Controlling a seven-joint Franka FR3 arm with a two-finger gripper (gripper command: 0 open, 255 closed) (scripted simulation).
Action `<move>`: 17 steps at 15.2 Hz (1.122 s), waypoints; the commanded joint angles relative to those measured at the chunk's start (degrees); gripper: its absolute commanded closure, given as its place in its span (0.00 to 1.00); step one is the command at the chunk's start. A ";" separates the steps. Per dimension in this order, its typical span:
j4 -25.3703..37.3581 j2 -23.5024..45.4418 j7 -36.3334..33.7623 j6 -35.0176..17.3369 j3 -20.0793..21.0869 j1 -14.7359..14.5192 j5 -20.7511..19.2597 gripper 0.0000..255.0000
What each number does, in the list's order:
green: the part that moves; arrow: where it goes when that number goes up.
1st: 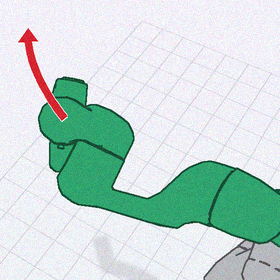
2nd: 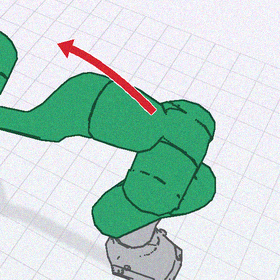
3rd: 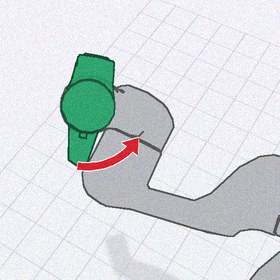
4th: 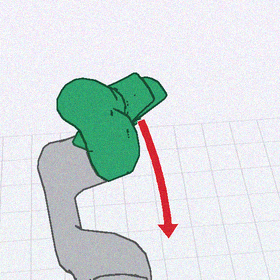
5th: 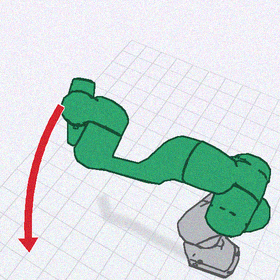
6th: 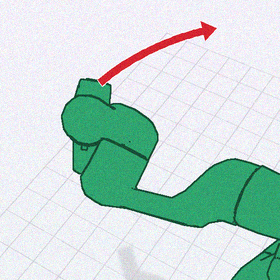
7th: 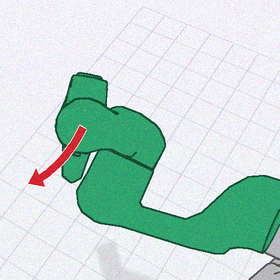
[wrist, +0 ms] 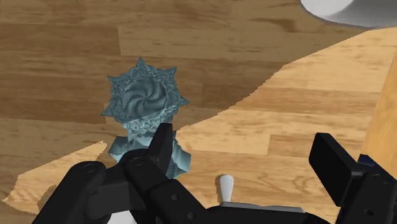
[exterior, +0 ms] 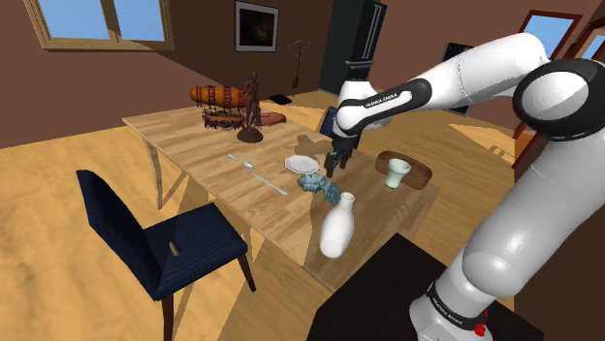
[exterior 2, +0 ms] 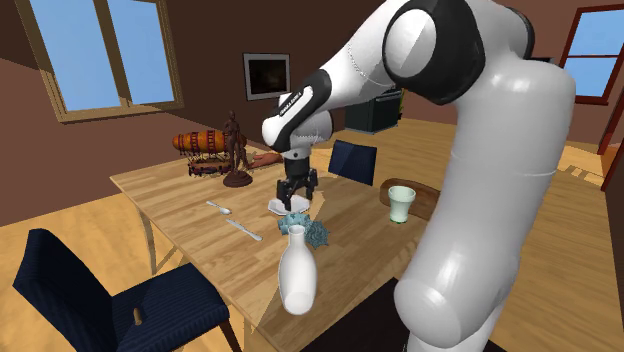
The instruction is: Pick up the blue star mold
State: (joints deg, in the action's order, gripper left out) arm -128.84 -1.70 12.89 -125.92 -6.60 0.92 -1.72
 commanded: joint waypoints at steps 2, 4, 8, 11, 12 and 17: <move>3.96 7.07 2.04 -3.18 -0.45 0.46 0.59 0.00; 6.87 11.50 3.26 -4.72 -0.57 0.81 1.04 0.00; 13.62 20.42 5.50 -6.94 -0.48 1.74 1.90 0.00; 19.52 27.16 6.95 -7.84 -0.23 2.56 2.42 0.00; 21.66 29.43 7.39 -7.99 -0.13 2.85 2.56 0.00; 28.82 37.00 8.60 -8.48 0.26 3.77 2.90 0.00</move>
State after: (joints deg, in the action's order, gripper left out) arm -100.38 34.60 21.44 -134.00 -6.39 4.65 1.15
